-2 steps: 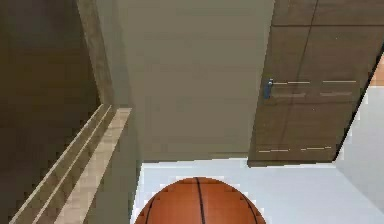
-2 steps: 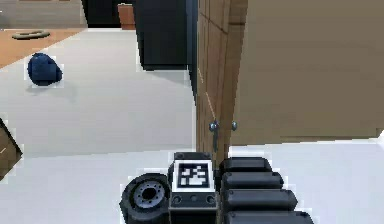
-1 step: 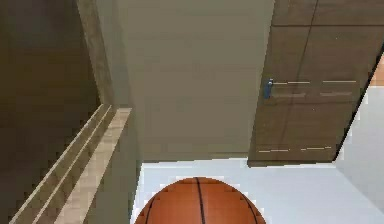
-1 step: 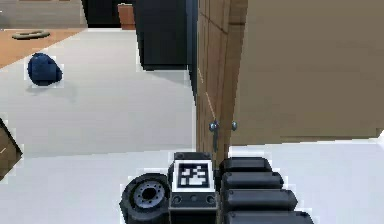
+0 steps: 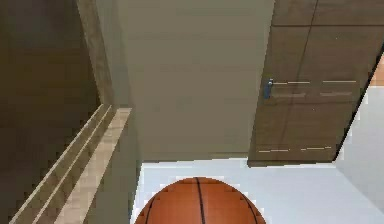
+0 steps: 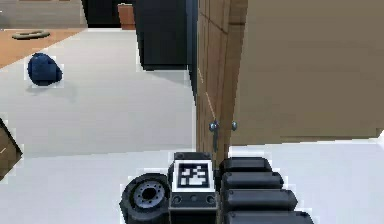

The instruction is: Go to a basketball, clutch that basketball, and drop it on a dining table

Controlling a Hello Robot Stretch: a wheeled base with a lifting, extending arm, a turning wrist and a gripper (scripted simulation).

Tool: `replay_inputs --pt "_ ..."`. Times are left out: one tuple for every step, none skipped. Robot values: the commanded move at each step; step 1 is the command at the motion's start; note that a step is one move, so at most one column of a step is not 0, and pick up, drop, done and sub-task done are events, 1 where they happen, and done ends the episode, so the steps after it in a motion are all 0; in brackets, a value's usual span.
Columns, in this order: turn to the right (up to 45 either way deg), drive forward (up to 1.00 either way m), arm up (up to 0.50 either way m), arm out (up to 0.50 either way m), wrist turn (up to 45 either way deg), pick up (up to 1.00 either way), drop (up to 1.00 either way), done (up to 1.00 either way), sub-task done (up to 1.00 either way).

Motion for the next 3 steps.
replay_inputs --pt "45.0 0.00 0.00 0.00 0.0 0.00 0.00 0.00 0.00" --pt "0.0 0.45 0.00 0.00 0.0 0.00 0.00 0.00 0.00" --pt "21.0 0.00 0.00 0.00 0.0 0.00 0.00 0.00 0.00"
